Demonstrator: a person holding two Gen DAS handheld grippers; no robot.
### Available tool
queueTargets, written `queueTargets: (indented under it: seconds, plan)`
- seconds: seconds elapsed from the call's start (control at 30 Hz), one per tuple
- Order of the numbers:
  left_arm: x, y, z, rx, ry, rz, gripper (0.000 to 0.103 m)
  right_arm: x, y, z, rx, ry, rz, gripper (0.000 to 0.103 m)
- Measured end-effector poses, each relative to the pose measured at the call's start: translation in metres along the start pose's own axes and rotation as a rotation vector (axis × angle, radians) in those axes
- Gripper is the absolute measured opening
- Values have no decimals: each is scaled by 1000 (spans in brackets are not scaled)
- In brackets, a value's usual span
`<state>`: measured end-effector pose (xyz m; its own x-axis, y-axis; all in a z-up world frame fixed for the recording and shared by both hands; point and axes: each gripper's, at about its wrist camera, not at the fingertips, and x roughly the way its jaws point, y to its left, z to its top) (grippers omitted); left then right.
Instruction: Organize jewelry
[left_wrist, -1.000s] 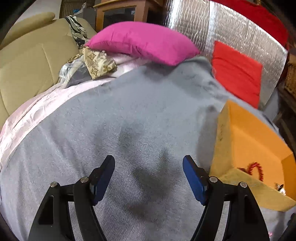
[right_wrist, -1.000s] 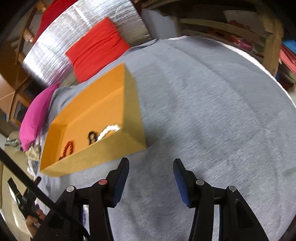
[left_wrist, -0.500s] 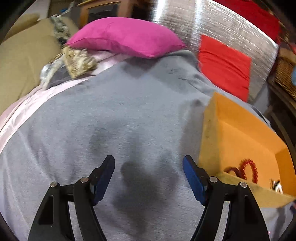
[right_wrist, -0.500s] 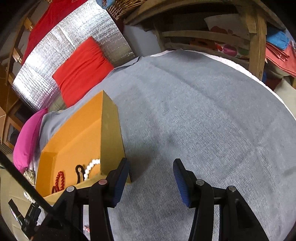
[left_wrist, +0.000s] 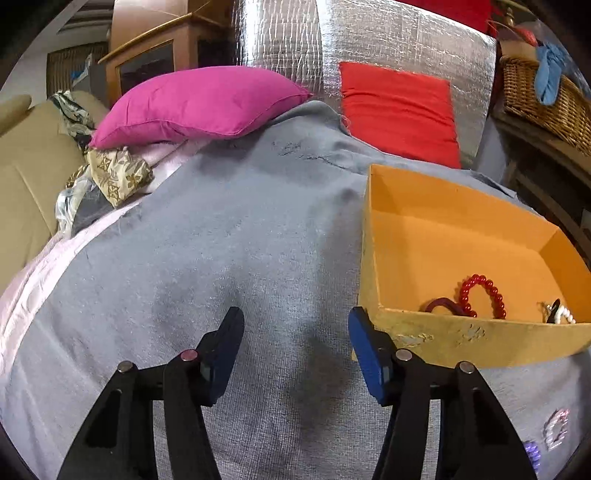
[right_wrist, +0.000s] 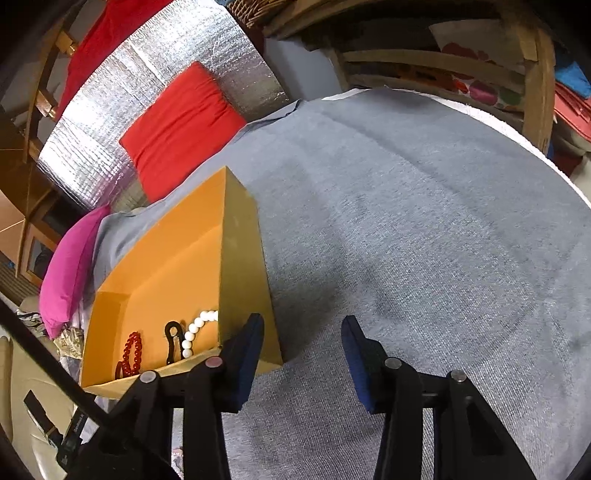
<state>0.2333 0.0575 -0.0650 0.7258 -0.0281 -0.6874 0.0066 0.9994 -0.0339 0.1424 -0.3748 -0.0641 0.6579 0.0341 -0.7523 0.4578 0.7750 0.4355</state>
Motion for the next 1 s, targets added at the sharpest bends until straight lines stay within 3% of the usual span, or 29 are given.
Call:
queueTargets:
  seconds: [0.1,0.23,0.43,0.83,1.0]
  plan:
    - [5,15,2,-102,31,-57,61,3,-5,1,28,16,26,47]
    - [-3,26,6,-138,-16,-19,66,2,-7,2,32,7,26,47]
    - [-2,38,11,-258,-26,-51,72,2,-5,5,25,9,40,47]
    - [20,58,5,-476,51,-336,71,16,-16,-1,110,-21,108,47]
    - [26,60,0,-533,66,-395,71,28,-29,-6,212,-23,151,48]
